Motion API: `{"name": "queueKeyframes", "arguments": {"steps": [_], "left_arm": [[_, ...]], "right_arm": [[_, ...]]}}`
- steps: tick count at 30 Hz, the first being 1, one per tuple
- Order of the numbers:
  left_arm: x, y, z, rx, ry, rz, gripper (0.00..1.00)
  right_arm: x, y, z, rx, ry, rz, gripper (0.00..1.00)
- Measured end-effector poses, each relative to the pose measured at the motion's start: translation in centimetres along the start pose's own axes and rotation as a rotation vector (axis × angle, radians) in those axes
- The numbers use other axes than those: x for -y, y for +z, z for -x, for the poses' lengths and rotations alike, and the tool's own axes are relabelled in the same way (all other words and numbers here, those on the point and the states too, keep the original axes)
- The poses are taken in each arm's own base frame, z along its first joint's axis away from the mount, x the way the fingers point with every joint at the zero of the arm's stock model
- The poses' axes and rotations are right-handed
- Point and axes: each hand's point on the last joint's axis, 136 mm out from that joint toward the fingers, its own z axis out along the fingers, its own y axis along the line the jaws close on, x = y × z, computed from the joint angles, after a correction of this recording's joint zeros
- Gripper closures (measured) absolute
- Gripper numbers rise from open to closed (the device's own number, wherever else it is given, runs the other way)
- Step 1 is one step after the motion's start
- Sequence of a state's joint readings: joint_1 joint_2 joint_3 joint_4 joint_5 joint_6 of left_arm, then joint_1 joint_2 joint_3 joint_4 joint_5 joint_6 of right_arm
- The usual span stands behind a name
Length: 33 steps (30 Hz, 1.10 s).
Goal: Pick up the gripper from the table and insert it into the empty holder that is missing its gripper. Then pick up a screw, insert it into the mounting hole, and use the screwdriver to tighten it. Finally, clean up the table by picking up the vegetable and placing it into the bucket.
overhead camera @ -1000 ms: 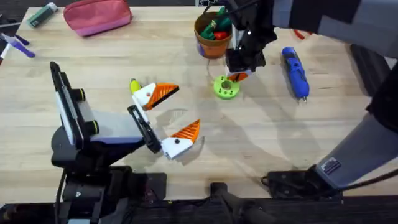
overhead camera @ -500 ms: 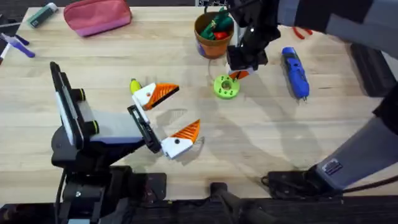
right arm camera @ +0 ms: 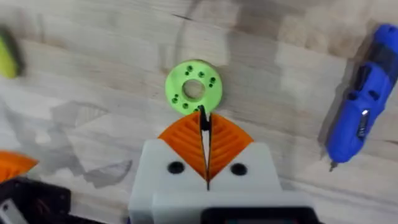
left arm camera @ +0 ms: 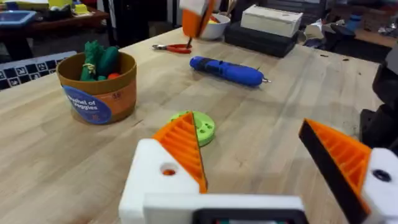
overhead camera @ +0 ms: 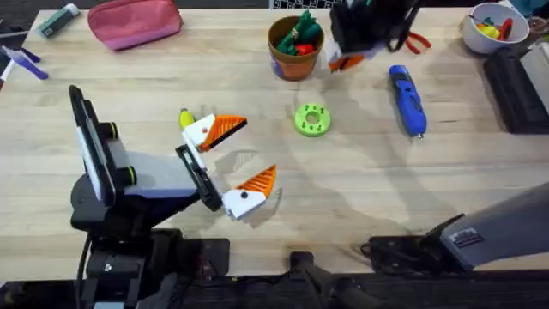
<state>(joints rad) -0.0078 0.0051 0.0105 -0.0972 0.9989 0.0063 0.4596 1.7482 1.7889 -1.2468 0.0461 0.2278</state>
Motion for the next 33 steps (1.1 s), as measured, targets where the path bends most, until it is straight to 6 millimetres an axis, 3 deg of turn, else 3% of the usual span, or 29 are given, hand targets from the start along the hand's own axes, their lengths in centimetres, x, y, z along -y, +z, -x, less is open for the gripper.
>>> {"name": "queueKeyframes", "arguments": {"steps": [5, 10, 26, 33], "left_arm": [[0.0, 0.0, 0.0, 0.000, 0.000, 0.000, 0.016], [0.0, 0.0, 0.0, 0.000, 0.000, 0.000, 0.015], [0.0, 0.0, 0.0, 0.000, 0.000, 0.000, 0.015], [0.0, 0.0, 0.0, 0.000, 0.000, 0.000, 0.016]], "right_arm": [[-3.0, -4.2, 1.3, 0.098, -0.176, 0.028, 0.995], [-6.6, -6.0, 1.1, 0.155, -0.367, 0.030, 0.995], [-16.2, -5.4, -1.2, 0.107, -0.859, 0.052, 0.995], [-20.2, -5.8, -3.5, 0.134, -1.055, 0.085, 0.995]]}}
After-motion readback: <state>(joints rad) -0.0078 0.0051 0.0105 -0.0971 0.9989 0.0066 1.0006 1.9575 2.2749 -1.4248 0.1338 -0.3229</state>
